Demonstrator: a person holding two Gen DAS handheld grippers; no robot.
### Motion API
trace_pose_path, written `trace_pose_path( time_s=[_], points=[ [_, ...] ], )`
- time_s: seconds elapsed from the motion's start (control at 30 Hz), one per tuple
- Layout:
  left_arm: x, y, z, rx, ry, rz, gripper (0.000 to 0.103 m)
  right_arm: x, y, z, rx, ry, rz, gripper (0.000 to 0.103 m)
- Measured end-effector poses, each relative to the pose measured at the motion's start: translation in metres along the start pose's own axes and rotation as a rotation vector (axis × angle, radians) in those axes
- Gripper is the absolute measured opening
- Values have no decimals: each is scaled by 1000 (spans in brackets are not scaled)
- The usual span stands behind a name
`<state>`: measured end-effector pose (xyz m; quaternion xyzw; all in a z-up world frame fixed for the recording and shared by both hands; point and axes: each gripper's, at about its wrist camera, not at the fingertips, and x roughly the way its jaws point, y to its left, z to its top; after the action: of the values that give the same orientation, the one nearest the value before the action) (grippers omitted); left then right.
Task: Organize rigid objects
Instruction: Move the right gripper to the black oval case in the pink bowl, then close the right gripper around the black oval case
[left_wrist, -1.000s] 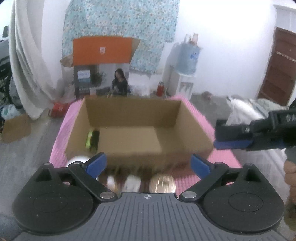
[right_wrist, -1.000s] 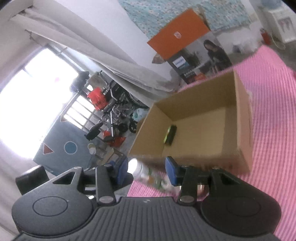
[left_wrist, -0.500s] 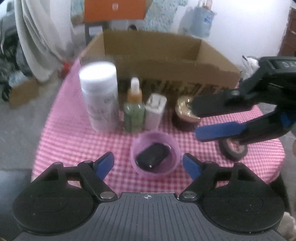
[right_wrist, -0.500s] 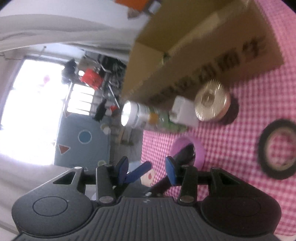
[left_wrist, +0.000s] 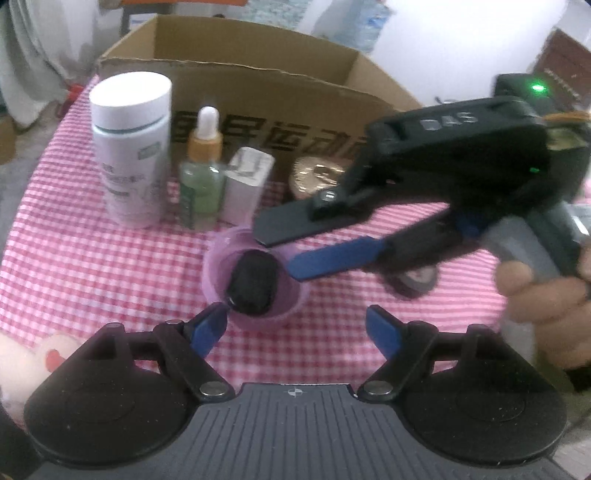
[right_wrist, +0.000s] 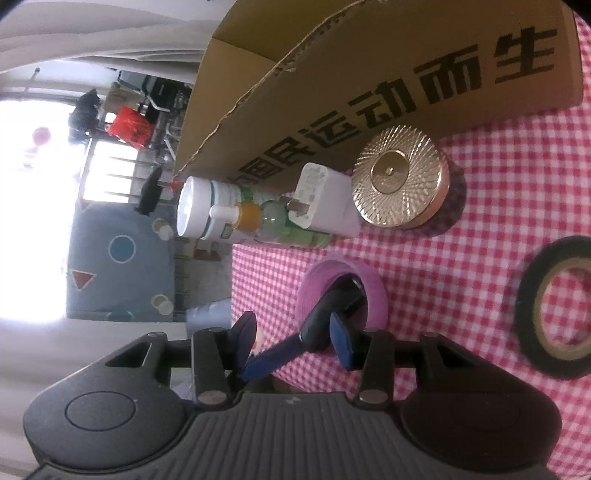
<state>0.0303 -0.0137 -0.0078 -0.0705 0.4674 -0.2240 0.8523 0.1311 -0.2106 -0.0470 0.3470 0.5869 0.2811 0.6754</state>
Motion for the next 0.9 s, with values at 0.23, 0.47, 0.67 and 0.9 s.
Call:
trace_pose_path(
  time_s=[0.23,0.47,0.67,0.9],
  points=[
    [-30,-8,-15,47,-79,37,77,2,3,4,-10,17,-60,47],
    [-17,-5,-3,48,-50,45,49,13,6,11,14,56,-88,47],
    [4,8,4,3,-6,58,44,24,10,15,26,92,-119,47],
    [8,8,12,-10,14,59,44,39,11,18,47,107,-132,47]
  ],
)
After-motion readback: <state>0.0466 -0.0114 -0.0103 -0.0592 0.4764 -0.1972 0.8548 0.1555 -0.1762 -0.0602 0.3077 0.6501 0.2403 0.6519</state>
